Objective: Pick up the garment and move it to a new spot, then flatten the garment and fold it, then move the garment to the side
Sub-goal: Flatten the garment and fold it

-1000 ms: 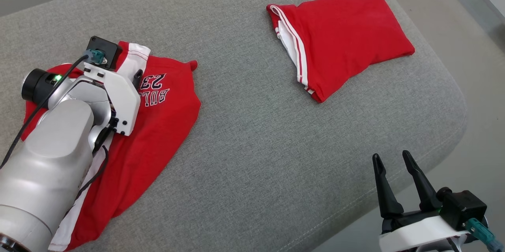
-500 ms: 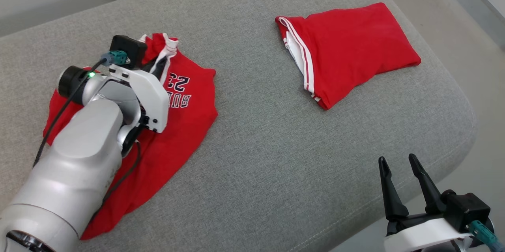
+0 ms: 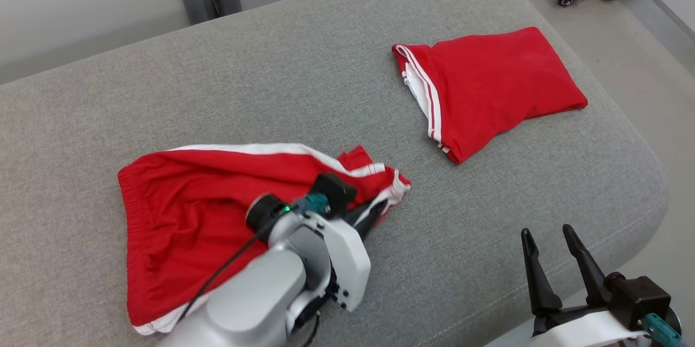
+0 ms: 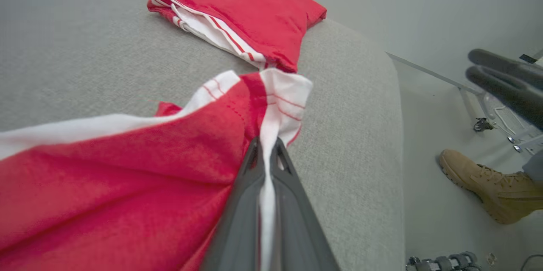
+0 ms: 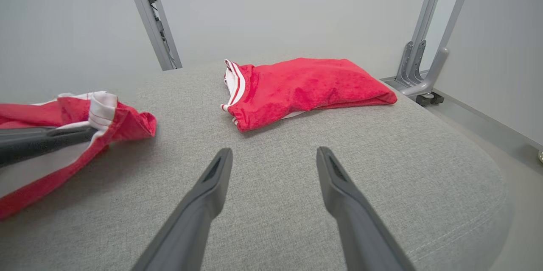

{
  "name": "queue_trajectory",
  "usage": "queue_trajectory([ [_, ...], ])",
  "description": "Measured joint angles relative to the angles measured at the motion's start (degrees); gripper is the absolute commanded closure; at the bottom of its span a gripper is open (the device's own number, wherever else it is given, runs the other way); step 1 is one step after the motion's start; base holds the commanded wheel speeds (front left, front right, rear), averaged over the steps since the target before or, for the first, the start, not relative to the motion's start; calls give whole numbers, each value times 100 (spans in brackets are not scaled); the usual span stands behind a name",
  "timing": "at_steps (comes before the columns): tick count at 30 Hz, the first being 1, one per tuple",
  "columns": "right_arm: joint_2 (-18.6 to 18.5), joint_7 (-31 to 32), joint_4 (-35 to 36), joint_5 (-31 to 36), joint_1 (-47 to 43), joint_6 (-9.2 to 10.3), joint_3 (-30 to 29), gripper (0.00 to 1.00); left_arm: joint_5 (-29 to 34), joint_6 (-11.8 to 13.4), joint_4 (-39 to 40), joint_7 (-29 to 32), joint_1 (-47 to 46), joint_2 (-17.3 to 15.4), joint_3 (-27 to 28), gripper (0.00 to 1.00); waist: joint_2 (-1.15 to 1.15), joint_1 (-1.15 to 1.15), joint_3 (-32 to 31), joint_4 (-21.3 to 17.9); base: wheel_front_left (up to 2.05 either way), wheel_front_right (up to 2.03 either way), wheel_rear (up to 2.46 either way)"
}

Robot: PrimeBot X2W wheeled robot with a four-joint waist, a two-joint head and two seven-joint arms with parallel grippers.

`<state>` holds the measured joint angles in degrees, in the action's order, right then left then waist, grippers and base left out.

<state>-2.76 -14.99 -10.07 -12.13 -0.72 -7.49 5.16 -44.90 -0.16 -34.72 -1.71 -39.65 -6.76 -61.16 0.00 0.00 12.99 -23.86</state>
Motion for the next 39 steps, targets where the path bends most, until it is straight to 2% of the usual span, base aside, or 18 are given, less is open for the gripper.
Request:
queue_trajectory([
  [1, -1, 0, -4, 0, -2, 0, 5, 0, 3, 16, 57, -1, 96, 7, -55, 83, 0, 0, 3, -2, 0, 0, 0],
  [2, -1, 0, -10, 1, -2, 0, 10, 0, 2, 21, 97, -35, 175, 20, -89, 58, 0, 0, 8, -3, 0, 0, 0],
  [3, -1, 0, -12, 1, -2, 0, 12, 0, 4, 21, 120, -70, 228, 41, -130, 7, 0, 0, 12, -4, 0, 0, 0],
  [4, 0, 0, -16, 1, -2, 0, 11, 0, 21, 22, 129, -93, 263, 60, -163, 0, 0, 0, 17, -7, 0, 0, 0],
  [9, -1, 0, -48, -5, -31, 0, -66, 0, -165, -60, 354, -246, 505, 155, -126, 0, 0, 0, -3, 28, 0, 0, 0],
  [13, 1, 0, -77, -10, -127, 0, -109, 0, -336, -76, 759, -430, 779, 88, -14, 0, 0, 0, -63, 102, 0, 0, 0],
  [16, -1, 0, -85, -43, -141, 0, -147, 0, -434, 141, 1151, -655, 992, -158, 223, 0, 0, 0, -120, 176, 0, 0, 0],
  [24, 1, 0, -59, 14, -223, 0, -234, 0, -468, 948, 1782, -1056, 1567, -1227, 907, 0, 0, 0, -295, 489, 0, 0, 0],
  [30, -1, 0, 56, 166, -444, 0, -446, 0, -438, 1450, 2263, -1302, 2295, -1691, 1571, 0, 0, 0, -502, 812, 0, 0, 0],
  [32, 2, 0, 125, 245, -498, 0, -514, 0, -353, 1612, 2365, -1319, 2614, -1780, 1792, 0, 0, 0, -590, 942, 0, 0, 0],
  [35, 2, 0, 235, 359, -612, 0, -710, 0, -15, 1730, 2644, -1328, 3137, -1745, 2247, 0, 0, 0, -735, 1156, 0, 0, 0],
  [39, 2, 0, 338, 521, -763, 0, -928, 0, 441, 1648, 2837, -1328, 4003, -1578, 2744, 0, 0, 0, -962, 1452, 0, 0, 0],
])
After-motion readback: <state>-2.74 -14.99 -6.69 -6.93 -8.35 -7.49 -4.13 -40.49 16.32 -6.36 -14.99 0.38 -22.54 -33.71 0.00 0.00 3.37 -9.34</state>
